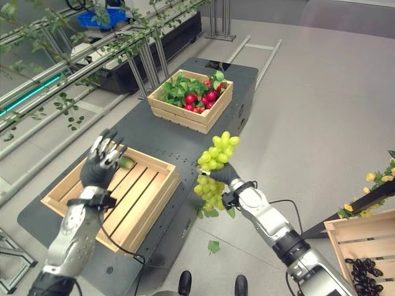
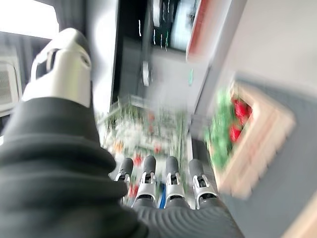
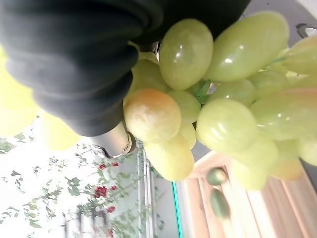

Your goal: Pick up the fruits from the basket on one side to the basket on the other side

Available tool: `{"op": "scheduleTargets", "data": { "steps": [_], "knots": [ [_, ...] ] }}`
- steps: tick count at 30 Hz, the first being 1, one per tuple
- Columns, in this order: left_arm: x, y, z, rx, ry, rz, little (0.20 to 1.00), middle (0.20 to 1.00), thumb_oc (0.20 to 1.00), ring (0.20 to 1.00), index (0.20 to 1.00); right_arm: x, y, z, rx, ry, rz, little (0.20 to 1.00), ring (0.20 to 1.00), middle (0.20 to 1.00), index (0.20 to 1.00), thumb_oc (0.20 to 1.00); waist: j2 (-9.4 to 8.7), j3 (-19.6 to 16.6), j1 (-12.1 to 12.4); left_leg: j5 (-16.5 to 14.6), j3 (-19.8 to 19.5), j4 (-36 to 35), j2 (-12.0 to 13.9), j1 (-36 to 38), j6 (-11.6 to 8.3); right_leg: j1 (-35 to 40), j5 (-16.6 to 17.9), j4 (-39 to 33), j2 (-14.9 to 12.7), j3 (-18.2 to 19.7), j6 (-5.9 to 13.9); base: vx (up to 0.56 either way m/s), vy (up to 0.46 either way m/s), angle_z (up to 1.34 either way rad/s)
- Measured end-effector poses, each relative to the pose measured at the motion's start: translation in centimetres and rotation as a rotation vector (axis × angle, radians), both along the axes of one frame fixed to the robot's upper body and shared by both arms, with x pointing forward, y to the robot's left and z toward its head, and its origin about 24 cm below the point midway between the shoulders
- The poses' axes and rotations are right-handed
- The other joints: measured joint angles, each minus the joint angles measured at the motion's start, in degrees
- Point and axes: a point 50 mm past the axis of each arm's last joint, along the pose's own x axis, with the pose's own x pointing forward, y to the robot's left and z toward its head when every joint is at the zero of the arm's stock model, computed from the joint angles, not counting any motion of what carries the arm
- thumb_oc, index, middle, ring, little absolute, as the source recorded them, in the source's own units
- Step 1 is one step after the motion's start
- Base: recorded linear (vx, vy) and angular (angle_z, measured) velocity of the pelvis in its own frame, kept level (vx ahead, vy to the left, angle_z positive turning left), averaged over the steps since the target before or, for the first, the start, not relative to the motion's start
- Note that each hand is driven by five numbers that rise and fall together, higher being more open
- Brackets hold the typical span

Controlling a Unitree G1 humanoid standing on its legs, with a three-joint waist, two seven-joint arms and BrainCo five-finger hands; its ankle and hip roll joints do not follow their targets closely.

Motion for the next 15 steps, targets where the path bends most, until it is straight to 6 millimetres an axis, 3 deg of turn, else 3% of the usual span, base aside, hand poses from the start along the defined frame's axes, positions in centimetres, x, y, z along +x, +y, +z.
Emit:
{"op": "scheduleTargets", "data": {
  "steps": [3,6,7,9,10,13,15],
  "knots": [
    [-2.1,1.6,-4.1,0.039,0.168,0.113,1.000,1.000,1.000,1.000,1.000,-0.4,-2.3,0.4,-0.010,-0.027,-0.072,0.200,0.200,0.200,0.200,0.200,-0.76,0.20,-0.22,-0.02,-0.30,-0.11,-0.02,0.11,0.02,0.21,-0.20,-0.03,-0.06,-0.29,-0.03,0.02,0.021,0.05],
    [-4.7,3.2,-10.2,0.153,0.470,0.183,1.000,1.000,1.000,1.000,1.000,-0.9,-4.8,0.4,-0.022,-0.030,-0.151,0.200,0.200,0.200,0.200,0.200,-1.88,0.33,0.04,-0.04,-0.50,-0.28,-0.01,0.05,0.01,0.21,-0.35,-0.03,-0.08,-0.63,-0.03,0.01,0.022,0.03],
    [-5.0,3.4,-10.9,0.173,0.513,0.185,1.000,1.000,1.000,1.000,1.000,-1.0,-5.0,0.4,-0.019,-0.032,-0.159,0.200,0.200,0.200,0.200,0.200,-2.08,0.32,0.04,-0.05,-0.64,-0.35,-0.02,0.04,0.02,0.21,-0.41,-0.04,-0.10,-0.71,-0.05,0.00,0.042,0.06],
    [-7.9,4.0,-15.7,0.298,0.790,0.172,1.000,1.000,1.000,1.000,1.000,-1.8,-5.6,0.6,-0.008,-0.045,-0.180,0.200,0.200,0.200,0.200,0.200,-3.06,0.30,-0.28,-0.06,-0.90,-0.46,-0.13,0.07,0.03,0.27,-0.54,-0.03,-0.18,-0.91,0.02,0.00,0.064,0.05],
    [-8.9,4.0,-16.8,0.340,0.842,0.173,1.000,1.000,1.000,1.000,1.000,-2.1,-5.7,0.7,-0.003,-0.054,-0.181,0.200,0.200,0.200,0.200,0.200,-3.26,0.34,-0.45,-0.09,-0.88,-0.47,-0.16,0.08,0.07,0.24,-0.55,-0.03,-0.22,-0.90,0.03,0.00,0.045,0.01],
    [-7.9,4.2,-16.9,0.413,0.855,0.155,1.000,1.000,1.000,1.000,1.000,-2.7,-6.0,0.6,0.007,-0.059,-0.191,0.200,0.200,0.200,0.200,0.200,-3.32,0.25,-0.26,-0.14,-0.99,-0.41,-0.33,0.21,0.08,0.49,-0.60,-0.03,-0.32,-0.92,0.10,0.00,0.093,0.03],
    [-7.4,3.9,-18.2,0.529,0.910,0.132,1.000,1.000,1.000,1.000,1.000,-3.6,-6.4,0.2,0.012,-0.050,-0.205,0.200,0.200,0.200,0.200,0.200,-3.26,-0.38,-0.62,-0.43,-0.89,-0.33,-0.73,0.25,0.17,0.16,-0.74,0.02,-0.72,-0.65,0.37,-0.01,0.089,-0.02]
  ]
}}
